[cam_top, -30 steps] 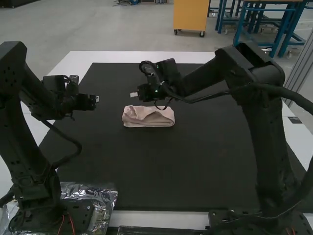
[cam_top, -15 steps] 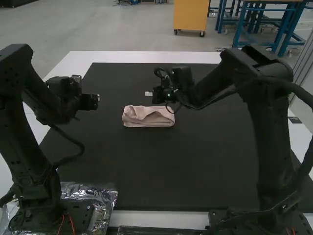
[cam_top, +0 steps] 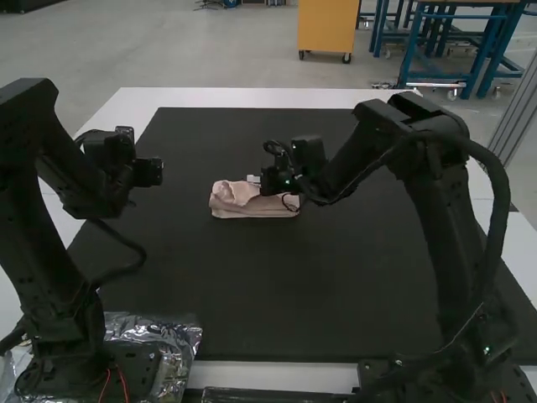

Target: Fold the towel.

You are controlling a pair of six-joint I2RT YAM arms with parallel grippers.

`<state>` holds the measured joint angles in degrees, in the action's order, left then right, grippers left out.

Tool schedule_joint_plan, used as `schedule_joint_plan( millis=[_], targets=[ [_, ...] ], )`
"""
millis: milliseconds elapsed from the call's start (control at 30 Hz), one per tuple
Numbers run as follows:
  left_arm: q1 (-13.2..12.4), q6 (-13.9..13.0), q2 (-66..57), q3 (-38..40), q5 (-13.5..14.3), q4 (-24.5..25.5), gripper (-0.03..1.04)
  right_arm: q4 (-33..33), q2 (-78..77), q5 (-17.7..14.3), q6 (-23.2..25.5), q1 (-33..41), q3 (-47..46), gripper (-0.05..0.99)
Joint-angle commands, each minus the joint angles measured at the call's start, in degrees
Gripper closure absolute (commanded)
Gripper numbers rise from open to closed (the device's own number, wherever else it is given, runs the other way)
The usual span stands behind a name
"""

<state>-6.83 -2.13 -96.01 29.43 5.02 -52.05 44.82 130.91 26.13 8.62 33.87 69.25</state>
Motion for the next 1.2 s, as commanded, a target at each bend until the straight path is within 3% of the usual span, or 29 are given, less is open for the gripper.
schedule_joint_plan(
  millis=[0, 433, 567, 733, 833, 1000, 1033, 1167],
  targets=[
    [0.33, -0.15, 1.88, 0.19, 1.4, -0.07, 0.04, 1.24, 2.07, 1.12, 1.22, 1.73, 1.85, 0.96],
    [0.33, -0.15, 5.48, 0.19, 1.49, 2.48, 0.04, 4.58, 8.92, 0.94, 4.56, 3.66, 4.13, 0.96],
    [1.03, -0.24, 8.12, 1.07, 2.28, 4.42, 0.04, 4.05, 1.54, 1.03, 5.88, 1.64, 3.78, 0.96],
    [3.67, -0.33, 13.04, 5.11, 2.54, 9.51, 0.04, -0.78, -10.94, 1.03, 7.29, -2.4, 3.7, 0.95],
    [5.51, -0.33, 16.38, 8.45, 2.63, 13.29, 0.04, -4.92, -20.35, 0.94, 7.37, -4.42, 3.43, 0.69],
    [9.38, -1.12, 22.97, 12.58, 2.81, 18.48, 0.04, -10.98, -36.17, -1.52, 6.23, -7.24, 1.06, 0.1],
    [10.26, -1.74, 24.46, 12.93, 2.89, 19.01, 0.04, -11.16, -39.33, -1.61, 6.14, -7.85, 0.18, 0.03],
    [13.25, -3.93, 31.49, 13.2, 3.51, 21.03, 0.04, -13.62, -52.16, -3.37, 6.06, -10.49, -3.25, 0.02]
  ],
)
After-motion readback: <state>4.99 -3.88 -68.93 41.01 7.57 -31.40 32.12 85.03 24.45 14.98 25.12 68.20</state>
